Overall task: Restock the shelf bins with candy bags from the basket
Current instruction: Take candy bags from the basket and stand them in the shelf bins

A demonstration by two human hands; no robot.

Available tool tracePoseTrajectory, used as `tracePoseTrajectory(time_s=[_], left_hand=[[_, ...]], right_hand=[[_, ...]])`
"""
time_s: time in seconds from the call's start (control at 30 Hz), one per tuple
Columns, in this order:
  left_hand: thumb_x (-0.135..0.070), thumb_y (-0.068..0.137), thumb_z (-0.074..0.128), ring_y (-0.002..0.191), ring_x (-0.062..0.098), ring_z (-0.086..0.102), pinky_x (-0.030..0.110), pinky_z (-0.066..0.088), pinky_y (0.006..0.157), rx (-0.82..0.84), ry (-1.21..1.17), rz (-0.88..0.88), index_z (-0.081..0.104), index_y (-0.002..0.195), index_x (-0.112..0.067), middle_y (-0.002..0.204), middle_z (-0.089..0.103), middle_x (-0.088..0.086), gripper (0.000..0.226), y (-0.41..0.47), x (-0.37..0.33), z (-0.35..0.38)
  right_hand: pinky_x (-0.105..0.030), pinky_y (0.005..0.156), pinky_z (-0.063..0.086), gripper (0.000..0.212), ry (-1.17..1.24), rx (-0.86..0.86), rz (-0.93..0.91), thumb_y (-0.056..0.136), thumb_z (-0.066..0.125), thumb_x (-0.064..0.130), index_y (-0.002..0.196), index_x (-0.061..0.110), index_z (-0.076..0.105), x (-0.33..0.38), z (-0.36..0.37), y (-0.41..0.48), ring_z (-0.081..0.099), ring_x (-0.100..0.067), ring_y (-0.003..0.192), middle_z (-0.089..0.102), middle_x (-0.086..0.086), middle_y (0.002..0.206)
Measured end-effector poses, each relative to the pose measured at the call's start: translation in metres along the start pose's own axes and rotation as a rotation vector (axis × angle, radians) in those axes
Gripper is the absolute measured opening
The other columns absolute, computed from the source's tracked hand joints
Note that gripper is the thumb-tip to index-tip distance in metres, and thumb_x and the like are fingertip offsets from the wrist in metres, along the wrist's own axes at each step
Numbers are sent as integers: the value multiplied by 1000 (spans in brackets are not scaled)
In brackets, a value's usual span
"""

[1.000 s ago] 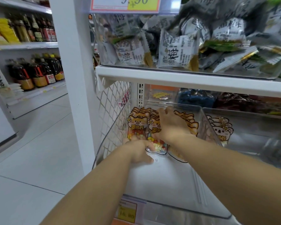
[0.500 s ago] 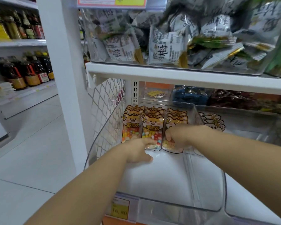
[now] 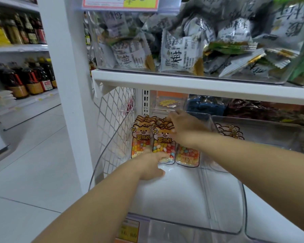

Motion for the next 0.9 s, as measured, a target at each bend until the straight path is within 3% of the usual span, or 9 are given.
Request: tracePoseTrajectory(time_s=[0.07,0.1,0.2,0.37,0.57,0.77,0.9], left_hand=[[-39,98,59,143,36,33,41,32,118,6,-2,4,28,153,-47,161,12,9,64,-1,0,-1],[-40,98,59,143,35,33,42,32,118,8,2,9,27,153,-47,160,14,9,64,-1,0,-1],[-39,96,61,138,31,40,41,37,114,19,5,29,27,153,-48,155,33,9,67,1,3,2],[-37,96,61,133,27,45,40,39,112,9,-7,54,28,153,-48,148,45,4,67,5,3,3],[-37,97,61,132,26,45,38,41,109,-7,0,75,28,153,-45,148,45,2,66,5,2,4],[-38,96,61,135,27,44,43,40,111,-12,11,71,28,152,-46,150,44,2,66,7,3,6],[-39,95,61,135,27,43,44,40,111,-22,28,75,27,152,-48,150,43,2,66,10,5,8]], right_hand=[[-39,100,49,44,116,17,-25,97,56,18,140,18,46,7,2,13,53,-27,125,45,-3,148],[-38,95,50,35,141,34,-29,100,50,19,135,18,51,7,7,20,56,-25,119,52,-5,140],[-32,75,50,24,178,4,12,102,42,17,105,18,66,1,16,30,61,-16,90,64,-2,104],[-38,71,52,35,304,-85,118,100,43,20,70,18,60,-14,22,40,63,-19,74,65,-2,80],[-38,68,55,35,101,-273,144,96,47,18,62,18,52,-20,15,32,63,-20,69,61,-2,71],[-34,59,37,34,327,-126,219,96,30,13,64,16,42,-17,14,33,55,-20,69,55,-8,72],[-33,61,43,33,171,-110,142,99,35,13,69,13,50,-19,16,29,57,-23,77,56,-6,81]])
Point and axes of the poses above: each hand's wrist, its own y-axis towards the middle knuckle, its own z-axis out of the palm, x = y × z, the point moved 4 cm from there along y, towards the middle knuckle
